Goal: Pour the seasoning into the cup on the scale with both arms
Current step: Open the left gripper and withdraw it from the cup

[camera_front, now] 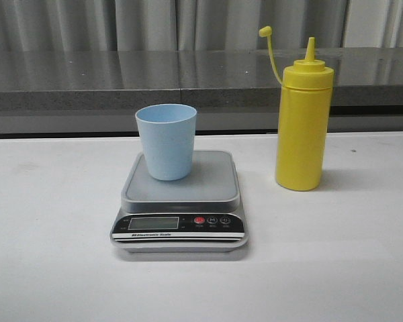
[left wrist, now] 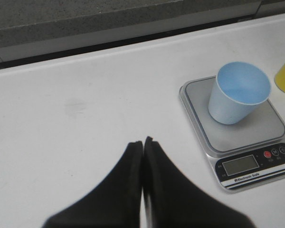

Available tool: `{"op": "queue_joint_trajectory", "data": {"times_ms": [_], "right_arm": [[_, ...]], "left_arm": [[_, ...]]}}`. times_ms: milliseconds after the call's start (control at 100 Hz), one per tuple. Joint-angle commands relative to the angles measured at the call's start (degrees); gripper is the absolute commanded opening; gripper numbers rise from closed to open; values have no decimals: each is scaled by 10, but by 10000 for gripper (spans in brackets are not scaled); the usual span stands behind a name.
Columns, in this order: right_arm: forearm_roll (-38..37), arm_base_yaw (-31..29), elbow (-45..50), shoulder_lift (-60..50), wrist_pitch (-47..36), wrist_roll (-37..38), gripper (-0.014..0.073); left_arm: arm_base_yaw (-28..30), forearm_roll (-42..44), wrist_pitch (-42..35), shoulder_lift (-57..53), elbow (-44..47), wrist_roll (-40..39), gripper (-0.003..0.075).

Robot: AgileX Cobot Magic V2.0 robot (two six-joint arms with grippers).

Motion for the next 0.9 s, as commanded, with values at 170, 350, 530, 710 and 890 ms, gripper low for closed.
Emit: {"op": "queue_joint_trajectory", "data": {"times_ms": [170, 350, 530, 710, 890], "right_arm": [[-4, -5, -10, -12, -56, 0, -69], [-4, -5, -11, -12, -63, 0, -69], [-4, -5, -30, -12, -61, 0, -69], [-4, -5, -94, 1, 36, 0, -67], [-4, -5, -188, 72, 158, 0, -67]], "left_arm": [[3, -11, -94, -149, 106, -16, -20], [3, -11, -98, -235, 175, -16, -20], [3, -8, -98, -318, 223, -16, -20], [3, -6, -89, -368, 249, -16, -20], [3, -6, -85, -373, 250, -16, -20]]}}
